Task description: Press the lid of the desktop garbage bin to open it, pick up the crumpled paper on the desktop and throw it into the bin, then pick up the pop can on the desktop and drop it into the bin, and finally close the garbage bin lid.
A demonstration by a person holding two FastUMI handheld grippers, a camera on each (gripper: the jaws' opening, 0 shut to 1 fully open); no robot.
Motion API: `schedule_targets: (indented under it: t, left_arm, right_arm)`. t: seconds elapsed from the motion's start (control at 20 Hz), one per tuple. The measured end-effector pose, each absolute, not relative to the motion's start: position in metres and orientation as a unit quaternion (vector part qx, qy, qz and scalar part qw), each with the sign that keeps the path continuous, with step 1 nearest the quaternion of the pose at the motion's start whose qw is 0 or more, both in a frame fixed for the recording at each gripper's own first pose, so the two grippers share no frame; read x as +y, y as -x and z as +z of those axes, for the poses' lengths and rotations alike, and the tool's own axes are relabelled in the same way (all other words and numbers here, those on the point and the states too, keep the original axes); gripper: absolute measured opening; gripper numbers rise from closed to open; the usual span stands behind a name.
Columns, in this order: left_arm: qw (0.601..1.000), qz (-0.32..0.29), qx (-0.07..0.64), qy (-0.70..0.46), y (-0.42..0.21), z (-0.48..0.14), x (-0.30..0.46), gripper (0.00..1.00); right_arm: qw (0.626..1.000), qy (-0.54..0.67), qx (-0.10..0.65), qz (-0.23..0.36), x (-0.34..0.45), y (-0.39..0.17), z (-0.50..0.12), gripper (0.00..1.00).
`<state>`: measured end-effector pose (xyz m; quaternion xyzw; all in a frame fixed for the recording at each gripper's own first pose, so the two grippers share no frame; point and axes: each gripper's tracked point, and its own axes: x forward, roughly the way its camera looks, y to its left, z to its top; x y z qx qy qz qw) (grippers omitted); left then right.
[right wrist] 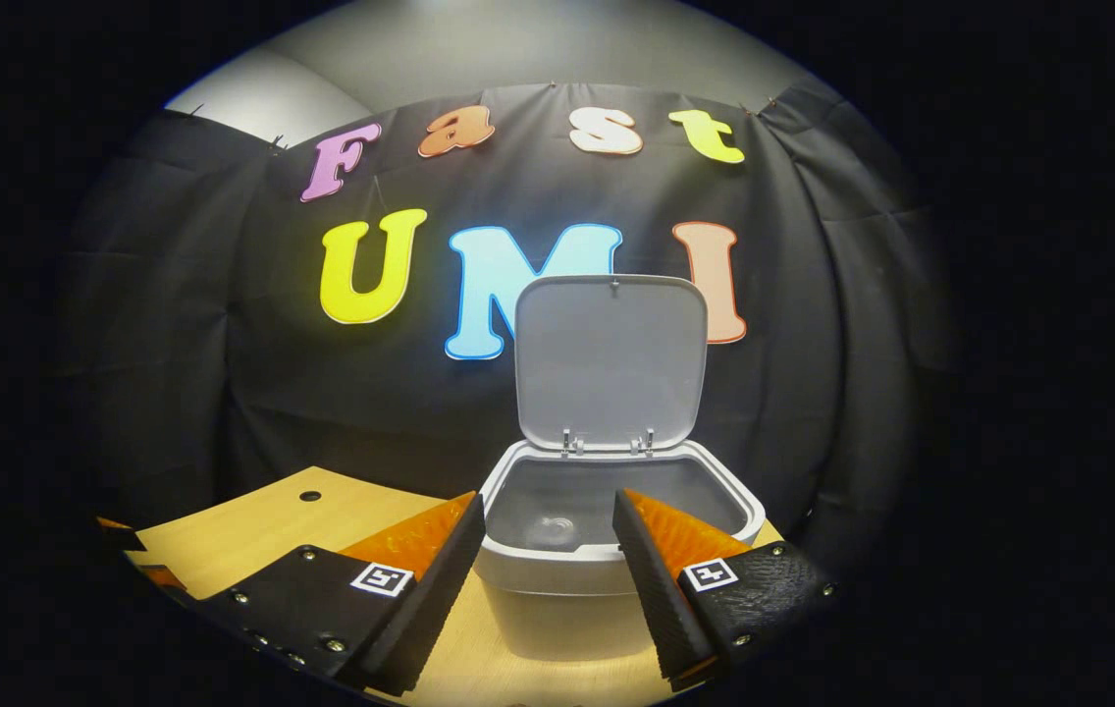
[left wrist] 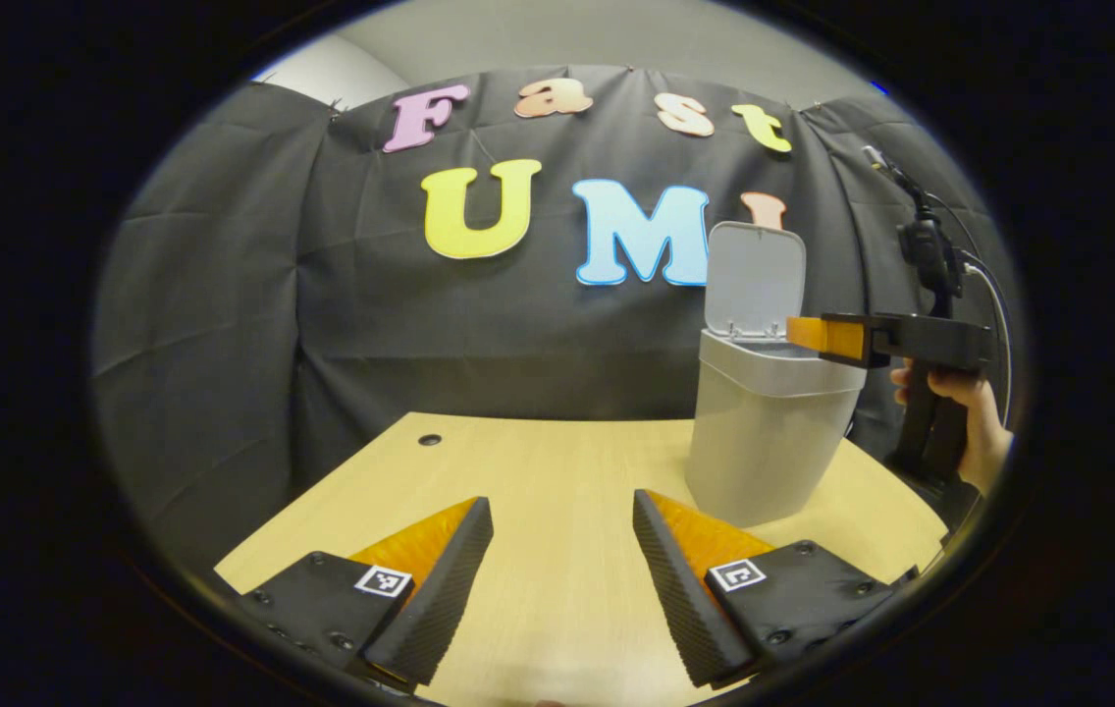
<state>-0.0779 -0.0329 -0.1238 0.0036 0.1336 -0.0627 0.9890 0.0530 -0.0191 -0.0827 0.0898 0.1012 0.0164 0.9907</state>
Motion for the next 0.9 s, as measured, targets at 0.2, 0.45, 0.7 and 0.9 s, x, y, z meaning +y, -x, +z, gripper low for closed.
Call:
schedule_targets:
  t: [0.2, 0.45, 0.7, 0.9]
  left_arm:
    - [0.989, -0.068, 0.133, -0.007, 0.077, -0.123, -0.036, 0.94]
    - [0.989, -0.072, 0.132, -0.009, 0.076, -0.122, -0.038, 0.96]
    - [0.988, -0.077, 0.133, -0.007, 0.077, -0.124, -0.041, 0.96]
    - [0.989, -0.075, 0.130, -0.008, 0.077, -0.122, -0.037, 0.94]
  right_arm:
    - [0.991, -0.091, 0.097, 0.011, -0.024, -0.055, -0.076, 0.85]
    - [0.994, -0.080, 0.080, 0.004, -0.037, -0.066, -0.055, 0.92]
    - [0.995, -0.070, 0.066, -0.003, -0.048, -0.081, -0.032, 0.91]
    - [0.997, -0.056, 0.059, -0.008, -0.054, -0.098, -0.014, 0.91]
